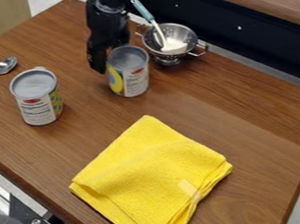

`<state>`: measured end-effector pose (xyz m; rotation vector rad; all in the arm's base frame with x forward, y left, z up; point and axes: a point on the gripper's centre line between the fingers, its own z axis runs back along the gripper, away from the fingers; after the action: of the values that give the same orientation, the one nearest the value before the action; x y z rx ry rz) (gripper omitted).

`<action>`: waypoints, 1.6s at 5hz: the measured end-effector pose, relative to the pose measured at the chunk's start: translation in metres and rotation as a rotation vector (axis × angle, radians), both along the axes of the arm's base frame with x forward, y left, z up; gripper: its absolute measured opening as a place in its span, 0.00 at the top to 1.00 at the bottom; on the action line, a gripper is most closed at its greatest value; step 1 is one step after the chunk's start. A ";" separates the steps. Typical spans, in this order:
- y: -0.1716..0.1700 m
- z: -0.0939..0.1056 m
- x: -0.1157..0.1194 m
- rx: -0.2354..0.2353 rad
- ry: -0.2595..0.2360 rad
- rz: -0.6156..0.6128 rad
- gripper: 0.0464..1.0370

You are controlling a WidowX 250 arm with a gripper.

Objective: Move the can to the upper side of the yellow cloth

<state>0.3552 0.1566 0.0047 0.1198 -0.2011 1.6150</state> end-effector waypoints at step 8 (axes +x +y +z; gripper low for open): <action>-0.121 0.013 0.013 -0.065 -0.044 0.100 0.04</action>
<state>0.3685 0.0356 0.0179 0.0455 -0.1785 1.7233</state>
